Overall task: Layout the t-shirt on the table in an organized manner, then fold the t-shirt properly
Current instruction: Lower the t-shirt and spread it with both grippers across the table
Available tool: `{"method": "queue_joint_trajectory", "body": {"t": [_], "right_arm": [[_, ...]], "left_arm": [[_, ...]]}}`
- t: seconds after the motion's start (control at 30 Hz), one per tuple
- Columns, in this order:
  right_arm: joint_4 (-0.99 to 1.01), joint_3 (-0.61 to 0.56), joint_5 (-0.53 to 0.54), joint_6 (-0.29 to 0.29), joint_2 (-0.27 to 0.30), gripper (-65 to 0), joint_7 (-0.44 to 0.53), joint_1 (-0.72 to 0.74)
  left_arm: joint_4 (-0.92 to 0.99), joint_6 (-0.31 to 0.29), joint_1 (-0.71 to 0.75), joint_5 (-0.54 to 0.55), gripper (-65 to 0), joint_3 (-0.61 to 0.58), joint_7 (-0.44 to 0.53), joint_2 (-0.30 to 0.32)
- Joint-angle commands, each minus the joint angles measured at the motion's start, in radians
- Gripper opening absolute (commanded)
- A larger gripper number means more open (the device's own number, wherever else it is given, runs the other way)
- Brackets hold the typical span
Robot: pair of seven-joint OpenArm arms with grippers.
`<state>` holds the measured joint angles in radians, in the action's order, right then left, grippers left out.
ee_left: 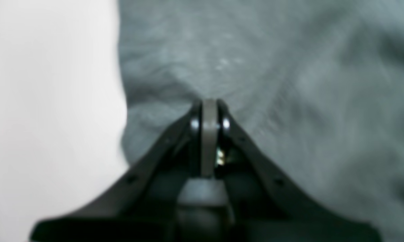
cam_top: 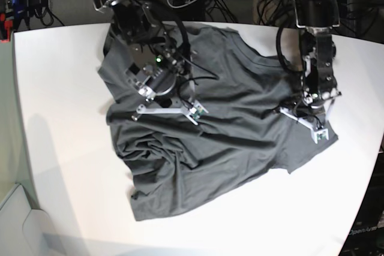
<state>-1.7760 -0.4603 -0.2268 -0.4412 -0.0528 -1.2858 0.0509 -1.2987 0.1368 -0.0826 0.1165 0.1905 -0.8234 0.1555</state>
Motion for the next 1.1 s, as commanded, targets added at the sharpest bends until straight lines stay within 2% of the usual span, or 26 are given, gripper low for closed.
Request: {"method": "queue_joint_trajectory", "body": {"t": [0.0, 0.1, 0.37, 0.5, 0.63, 0.73, 1.0, 1.07], "right_arm": [[-0.015, 0.004, -0.006, 0.002, -0.006, -65.0, 0.007, 0.007], [-0.015, 0.01, -0.006, 0.002, 0.005, -65.0, 0.045, -0.036], [0.058, 0.021, -0.006, 0.002, 0.138, -65.0, 0.15, -0.107], [0.17, 0.145, -0.006, 0.002, 0.184, -65.0, 0.235, -0.122], [0.253, 0.275, -0.006, 0.002, 0.232, -65.0, 0.332, -0.119], [0.304, 0.346, -0.006, 0.002, 0.267, -65.0, 0.361, -0.085], [0.417, 0.518, -0.007, 0.002, 0.331, -65.0, 0.358, 0.053], [0.422, 0.548, -0.007, 0.002, 0.342, -65.0, 0.357, 0.088]], "left_arm": [[-0.022, -0.018, 0.05, 0.045, -64.9, -0.012, -0.193, -0.033], [-0.147, -0.019, 0.102, 0.047, -64.9, -0.013, -0.302, -0.075], [-0.482, -0.024, 0.14, 0.048, -64.9, -0.015, -0.5, -0.138], [-0.603, -0.026, 0.108, 0.048, -64.9, -0.015, -0.534, -0.135], [-0.591, -0.026, 0.036, 0.041, -64.9, -0.01, -0.495, -0.132], [-0.476, -0.026, -0.036, 0.041, -64.9, -0.016, -0.406, -0.132], [0.092, -0.026, -0.286, 0.041, -64.9, -0.018, -0.061, -0.142], [0.213, -0.026, -0.337, 0.047, -64.9, -0.052, 0.014, -0.144]]}}
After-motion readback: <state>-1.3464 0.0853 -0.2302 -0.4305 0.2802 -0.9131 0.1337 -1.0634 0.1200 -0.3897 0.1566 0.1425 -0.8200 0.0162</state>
